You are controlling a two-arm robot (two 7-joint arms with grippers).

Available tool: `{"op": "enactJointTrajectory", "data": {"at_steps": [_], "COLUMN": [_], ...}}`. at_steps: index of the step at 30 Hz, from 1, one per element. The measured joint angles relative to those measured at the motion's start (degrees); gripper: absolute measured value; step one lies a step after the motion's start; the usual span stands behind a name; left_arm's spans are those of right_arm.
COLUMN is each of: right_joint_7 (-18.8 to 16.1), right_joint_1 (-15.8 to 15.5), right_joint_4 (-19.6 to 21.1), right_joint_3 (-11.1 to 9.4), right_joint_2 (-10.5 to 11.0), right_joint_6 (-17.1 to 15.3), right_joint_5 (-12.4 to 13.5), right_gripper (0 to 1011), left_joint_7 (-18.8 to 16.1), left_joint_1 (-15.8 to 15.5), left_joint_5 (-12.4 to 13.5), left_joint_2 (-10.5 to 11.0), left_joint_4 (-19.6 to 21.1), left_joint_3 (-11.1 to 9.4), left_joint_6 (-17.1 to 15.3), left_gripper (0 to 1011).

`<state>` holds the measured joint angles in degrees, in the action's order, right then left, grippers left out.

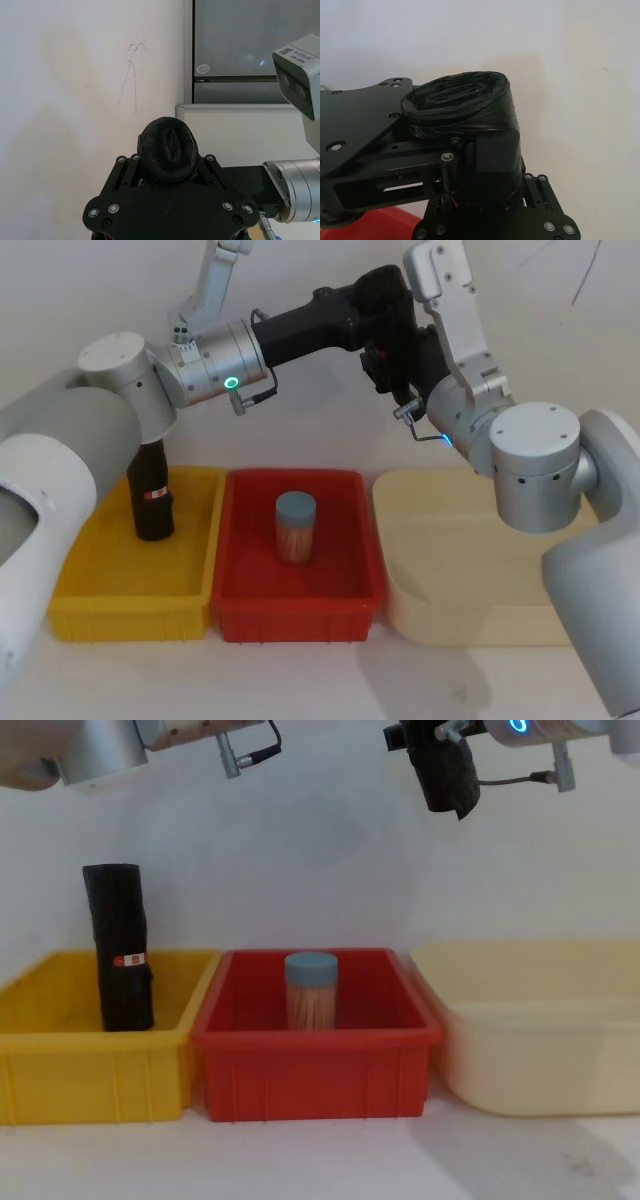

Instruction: Pick up the garbage bag with the one hand and transfer it to the other hand.

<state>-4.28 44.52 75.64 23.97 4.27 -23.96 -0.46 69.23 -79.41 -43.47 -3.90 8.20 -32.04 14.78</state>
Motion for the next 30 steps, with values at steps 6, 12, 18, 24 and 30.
{"op": "enactJointTrajectory", "data": {"at_steps": [6, 12, 18, 24, 30], "right_joint_7": [0.10, 0.17, 0.40, 1.39, 3.46], "right_joint_1": [0.06, 0.07, 0.03, -0.21, -0.63], "right_joint_4": [-0.15, -0.24, -0.24, -0.33, -0.60], "right_joint_3": [0.00, -0.06, -0.40, -1.35, -3.32], "right_joint_2": [-0.04, -0.03, 0.06, 0.25, 0.59], "right_joint_6": [0.05, 0.04, -0.29, -1.24, -2.74], "right_joint_5": [-0.06, -0.14, -0.31, -0.66, -1.08], "right_gripper": [559, 557, 556, 555, 555], "left_joint_7": [0.01, 0.10, 0.12, 0.12, 0.12], "left_joint_1": [0.00, 0.00, 0.00, 0.00, 0.00], "left_joint_5": [0.00, 0.00, 0.00, 0.00, 0.00], "left_joint_2": [0.00, 0.00, 0.00, 0.00, 0.00], "left_joint_4": [0.00, 0.00, 0.00, 0.00, 0.00], "left_joint_3": [0.00, 0.00, 0.00, 0.00, 0.00], "left_joint_6": [0.00, 0.00, 0.00, 0.00, 0.00], "left_gripper": [366, 485, 674, 851, 993]}}
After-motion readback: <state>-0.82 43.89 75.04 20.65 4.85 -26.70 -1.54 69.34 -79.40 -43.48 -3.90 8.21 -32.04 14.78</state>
